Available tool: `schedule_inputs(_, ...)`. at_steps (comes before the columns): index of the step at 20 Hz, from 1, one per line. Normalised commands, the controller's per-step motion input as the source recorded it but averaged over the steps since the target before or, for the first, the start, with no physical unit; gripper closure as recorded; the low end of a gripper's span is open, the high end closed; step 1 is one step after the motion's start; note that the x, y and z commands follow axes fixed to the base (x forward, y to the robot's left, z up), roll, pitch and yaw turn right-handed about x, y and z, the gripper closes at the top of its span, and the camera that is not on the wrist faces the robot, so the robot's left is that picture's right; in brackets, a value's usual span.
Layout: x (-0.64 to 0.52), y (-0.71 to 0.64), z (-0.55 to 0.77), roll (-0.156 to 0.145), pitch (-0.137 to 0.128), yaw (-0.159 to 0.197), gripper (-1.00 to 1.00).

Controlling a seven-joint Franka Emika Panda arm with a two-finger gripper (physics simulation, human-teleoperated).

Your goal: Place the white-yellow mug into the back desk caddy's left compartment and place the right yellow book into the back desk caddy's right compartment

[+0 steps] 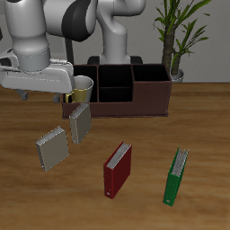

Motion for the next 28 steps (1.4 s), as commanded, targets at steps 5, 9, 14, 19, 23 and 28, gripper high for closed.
schedule_inputs(5,0.14,-0.23,-0.31,-0.067,-0.022,-0.103,-1.0)
schedule_inputs(9,-0.06,0.03,-0.34,0.037,0.001,-0.035,-1.0)
schedule_inputs(14,-0.06,0.04,-0.39,0.003,-0.005,-0.046,-1.0)
schedule_inputs(19,0.02,-0.07,-0.3,-0.007,-0.01,-0.058,-1.0)
schedule_inputs(23,-0.06,0.02,-0.31,0.005,-0.007,-0.032,-1.0)
schedule_inputs(28,0.0,0.04,-0.41,-0.009,0.02,-0.033,-1.0)
